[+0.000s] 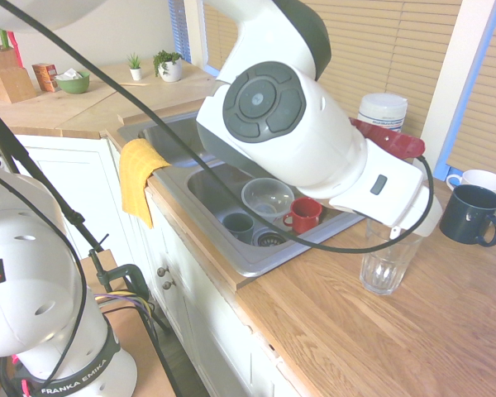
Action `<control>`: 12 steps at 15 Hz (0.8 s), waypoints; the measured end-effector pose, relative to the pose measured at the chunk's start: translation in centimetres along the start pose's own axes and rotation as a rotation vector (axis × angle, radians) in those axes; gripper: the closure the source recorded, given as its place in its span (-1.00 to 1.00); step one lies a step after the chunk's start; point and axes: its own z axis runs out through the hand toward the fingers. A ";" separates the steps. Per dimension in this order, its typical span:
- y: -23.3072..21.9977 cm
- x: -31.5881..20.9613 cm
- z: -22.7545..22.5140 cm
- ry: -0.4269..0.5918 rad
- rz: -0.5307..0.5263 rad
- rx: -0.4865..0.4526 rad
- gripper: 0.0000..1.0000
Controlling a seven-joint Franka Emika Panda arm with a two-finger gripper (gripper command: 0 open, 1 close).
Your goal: Put the spoon into the sink
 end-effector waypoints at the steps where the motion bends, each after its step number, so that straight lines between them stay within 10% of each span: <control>1: 0.0 0.1 0.0 0.003 0.001 0.001 -1.00; 11: -1.1 5.3 2.3 -0.031 0.046 0.004 -1.00; 12: -0.8 5.5 2.4 -0.037 0.053 0.007 1.00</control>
